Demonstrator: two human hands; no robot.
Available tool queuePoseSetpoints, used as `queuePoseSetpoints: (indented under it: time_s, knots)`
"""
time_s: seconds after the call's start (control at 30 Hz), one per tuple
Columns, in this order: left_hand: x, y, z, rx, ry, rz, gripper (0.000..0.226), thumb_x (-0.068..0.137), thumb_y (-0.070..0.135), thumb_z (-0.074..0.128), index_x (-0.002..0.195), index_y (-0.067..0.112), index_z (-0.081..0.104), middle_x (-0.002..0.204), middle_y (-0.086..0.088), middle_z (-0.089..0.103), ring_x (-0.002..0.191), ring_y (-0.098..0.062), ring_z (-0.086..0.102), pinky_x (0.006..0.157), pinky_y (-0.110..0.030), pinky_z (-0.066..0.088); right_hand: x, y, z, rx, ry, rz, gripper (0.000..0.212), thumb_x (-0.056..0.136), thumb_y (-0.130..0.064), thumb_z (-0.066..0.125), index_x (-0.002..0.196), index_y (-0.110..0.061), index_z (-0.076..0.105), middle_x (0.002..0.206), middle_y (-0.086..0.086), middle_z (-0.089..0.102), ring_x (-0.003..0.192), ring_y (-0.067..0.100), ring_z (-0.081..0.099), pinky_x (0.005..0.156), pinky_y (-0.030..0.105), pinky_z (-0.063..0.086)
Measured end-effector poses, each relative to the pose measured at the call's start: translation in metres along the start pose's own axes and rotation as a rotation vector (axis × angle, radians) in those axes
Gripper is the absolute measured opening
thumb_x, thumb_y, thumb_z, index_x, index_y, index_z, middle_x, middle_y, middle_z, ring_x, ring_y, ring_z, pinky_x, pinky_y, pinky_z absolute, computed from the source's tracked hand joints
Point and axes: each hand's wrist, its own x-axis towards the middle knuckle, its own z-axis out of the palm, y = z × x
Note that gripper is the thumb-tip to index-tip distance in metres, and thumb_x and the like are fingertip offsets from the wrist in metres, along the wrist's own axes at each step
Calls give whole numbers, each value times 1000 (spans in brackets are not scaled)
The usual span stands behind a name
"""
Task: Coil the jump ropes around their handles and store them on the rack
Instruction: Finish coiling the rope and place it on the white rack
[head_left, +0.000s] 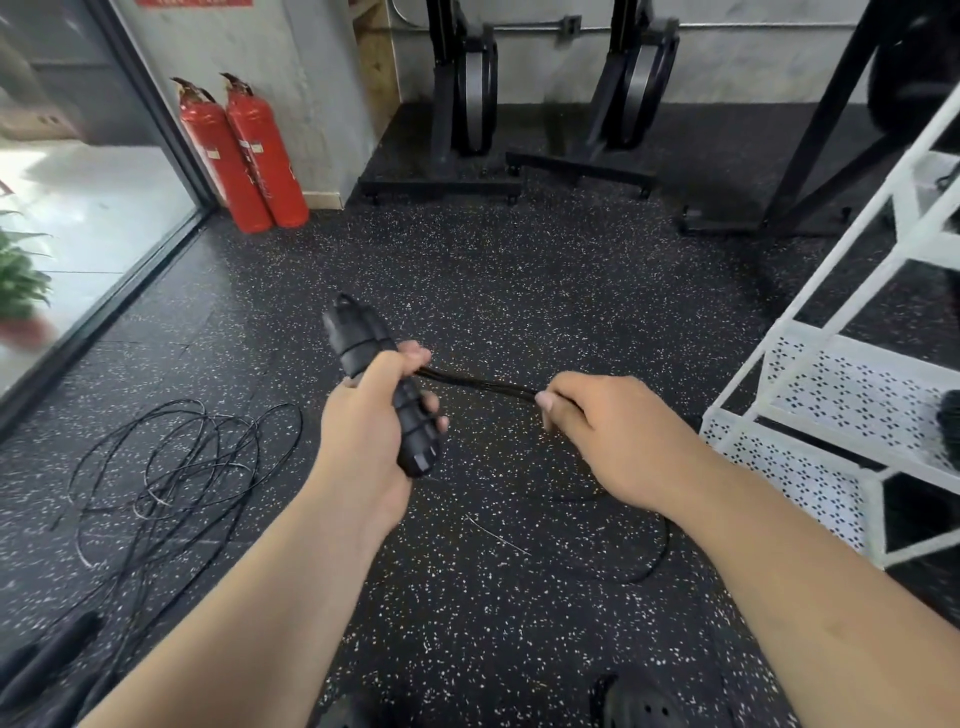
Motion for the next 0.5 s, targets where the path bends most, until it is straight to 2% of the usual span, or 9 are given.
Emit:
queuePoseSetpoints:
  time_s: [0.17,0.27,0.33,0.4,0.5]
  knots:
    - [-15,-22,12,85,-143,-120,34,91,8,71,125,7,72,105,-13,68,65,-19,59,58,-34,54,1,-2,8,28,83,12,38,113,-44,39,88,-28,62,59,-5,55,48,7,45,52,32,34]
    - [-14,-29,16,61,-30,-154,30,91,8,72,121,7,72,105,-15,71,65,-20,61,58,-34,55,1,-5,9,23,139,29,39,114,-43,37,90,-26,62,60,-6,55,53,8,48,55,34,37]
    - [-7,-28,13,34,65,-161,31,90,8,72,121,6,70,116,-19,75,64,-20,60,59,-35,55,2,-5,9,16,170,52,38,114,-43,35,92,-26,61,63,-6,56,56,10,50,56,35,38]
    - [-1,-25,9,21,80,-160,29,90,9,72,119,7,68,125,-20,75,63,-18,59,60,-35,56,3,-4,8,10,209,77,38,114,-43,33,93,-25,60,64,-7,56,58,11,51,57,34,36]
    - [-6,-21,10,23,-92,-201,27,93,8,69,119,10,65,124,-16,77,65,-17,57,61,-35,55,5,-3,7,57,206,104,38,114,-43,34,91,-26,60,65,-7,57,58,11,53,56,33,36]
